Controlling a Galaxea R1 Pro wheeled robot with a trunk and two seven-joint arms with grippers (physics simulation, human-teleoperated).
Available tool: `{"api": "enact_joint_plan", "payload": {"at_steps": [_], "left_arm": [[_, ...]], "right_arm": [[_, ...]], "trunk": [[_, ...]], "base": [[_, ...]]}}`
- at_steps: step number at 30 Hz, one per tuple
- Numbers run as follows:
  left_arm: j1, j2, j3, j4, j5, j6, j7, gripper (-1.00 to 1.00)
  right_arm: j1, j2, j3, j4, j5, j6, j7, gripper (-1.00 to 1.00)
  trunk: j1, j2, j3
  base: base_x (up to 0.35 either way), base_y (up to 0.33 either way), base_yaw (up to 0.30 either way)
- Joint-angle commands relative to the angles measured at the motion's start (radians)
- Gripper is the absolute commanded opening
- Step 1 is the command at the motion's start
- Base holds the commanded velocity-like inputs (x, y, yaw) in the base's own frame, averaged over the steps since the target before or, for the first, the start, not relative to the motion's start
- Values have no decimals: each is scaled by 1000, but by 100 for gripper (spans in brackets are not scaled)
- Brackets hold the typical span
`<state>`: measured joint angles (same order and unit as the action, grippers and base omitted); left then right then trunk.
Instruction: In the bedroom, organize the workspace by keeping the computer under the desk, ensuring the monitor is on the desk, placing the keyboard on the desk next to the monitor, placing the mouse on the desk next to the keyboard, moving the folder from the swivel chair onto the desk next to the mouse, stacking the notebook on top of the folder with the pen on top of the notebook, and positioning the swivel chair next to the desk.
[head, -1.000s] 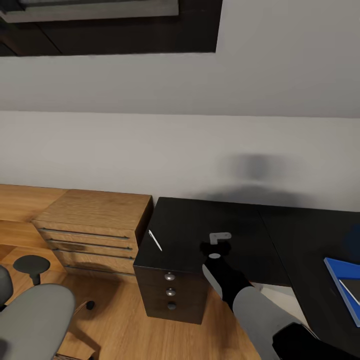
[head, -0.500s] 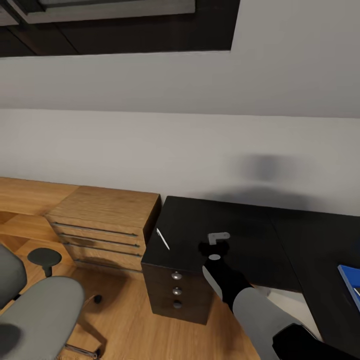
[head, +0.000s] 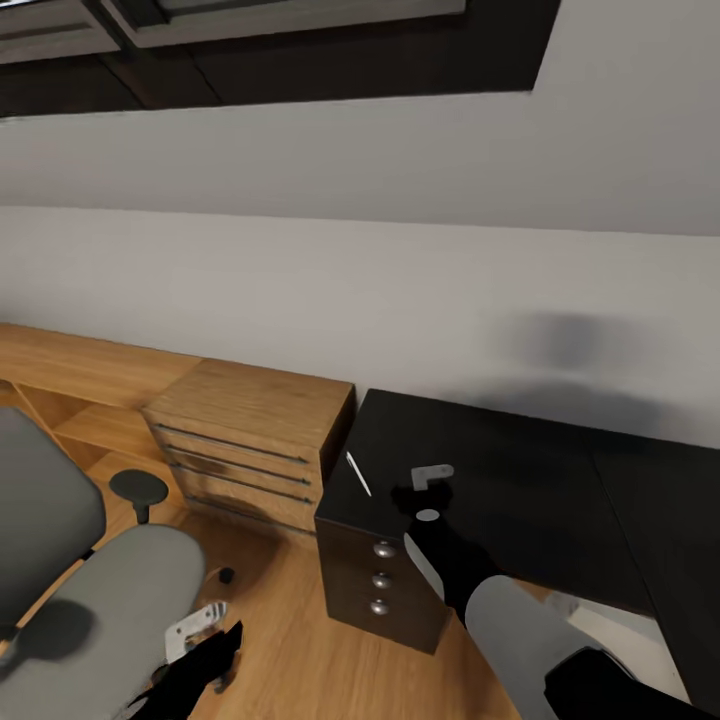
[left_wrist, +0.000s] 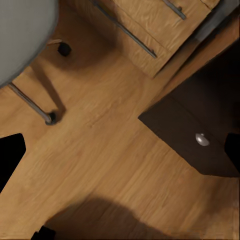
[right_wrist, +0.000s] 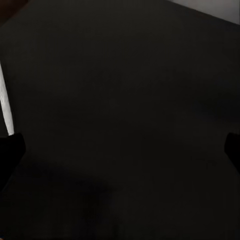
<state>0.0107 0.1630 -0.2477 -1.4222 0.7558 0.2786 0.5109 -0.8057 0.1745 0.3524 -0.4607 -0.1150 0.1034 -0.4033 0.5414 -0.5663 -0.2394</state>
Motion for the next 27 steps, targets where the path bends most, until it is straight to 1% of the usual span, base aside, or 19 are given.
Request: {"api": "enact_joint_plan", "payload": {"at_steps": [1, 2, 4, 5, 7, 8, 9, 11, 12, 14, 17, 21, 22, 23, 24, 27], "left_arm": [[0, 1, 4, -22, 15, 10, 10, 100], [0, 2, 14, -53, 25, 21, 13, 100], [0, 1, 24, -83, 34, 29, 17, 100], [0, -2, 28, -84, 39, 32, 22, 100], [0, -4, 28, 2, 36, 5, 24, 100], [0, -3, 28, 27, 32, -28, 25, 100], [0, -3, 27, 43, 13, -90, 30, 100], [0, -5, 26, 63, -42, -155, 37, 100], [0, -6, 25, 72, -55, -167, 39, 100], [0, -7, 24, 80, -68, -179, 40, 100], [0, -8, 24, 86, -77, -188, 41, 100], [0, -9, 19, 88, -81, -190, 40, 100], [0, -10, 13, 89, -82, -190, 40, 100], [0, -10, -12, 89, -85, -190, 39, 100], [0, -7, -89, 89, -95, -191, 40, 100], [0, -5, -141, 89, -101, -192, 41, 100]], "right_arm": [[-1, 0, 8, -1, -9, 4, -8, 100], [-1, 0, 9, -1, -9, 4, -8, 100], [-1, 0, 12, -1, -8, 4, -8, 100], [-1, 0, 15, 0, -9, 5, -6, 100], [-1, 0, 17, 1, -9, 6, -5, 100], [-1, 0, 17, 2, -9, 7, -4, 100], [-1, 0, 17, 2, -9, 7, 2, 100], [-1, 0, 17, 4, -9, 6, 13, 100], [-1, 0, 18, 4, -9, 6, 15, 100], [-1, 0, 18, 5, -9, 6, 19, 100], [-1, 0, 19, 5, -9, 6, 34, 100], [-1, 0, 22, 5, -9, 6, 61, 100], [-1, 0, 22, 5, -9, 6, 65, 100], [-1, 0, 23, 5, -9, 6, 72, 100], [-1, 0, 23, 5, -9, 5, 81, 100], [-1, 0, 24, 5, -8, 5, 86, 100]], "trunk": [[0, -2, -2], [0, -2, -3], [0, -2, -5], [0, -2, -6], [0, -2, -7], [0, -2, -8], [0, -2, -9], [0, -2, -11], [0, -2, -12], [0, -2, -14], [0, -2, -17], [0, -2, -22], [0, -2, -23], [0, -2, -24], [0, -2, -25], [0, -2, -27]], "base": [[0, 0, 248], [0, 0, 248], [0, 0, 248], [0, 0, 240], [0, 0, 234], [0, 0, 231], [0, 0, 230], [0, 0, 229], [0, 0, 228], [0, 0, 227], [0, 0, 221], [2, 0, 209], [17, 0, 202], [44, 0, 199], [131, 0, 182], [207, 0, 108]]}}
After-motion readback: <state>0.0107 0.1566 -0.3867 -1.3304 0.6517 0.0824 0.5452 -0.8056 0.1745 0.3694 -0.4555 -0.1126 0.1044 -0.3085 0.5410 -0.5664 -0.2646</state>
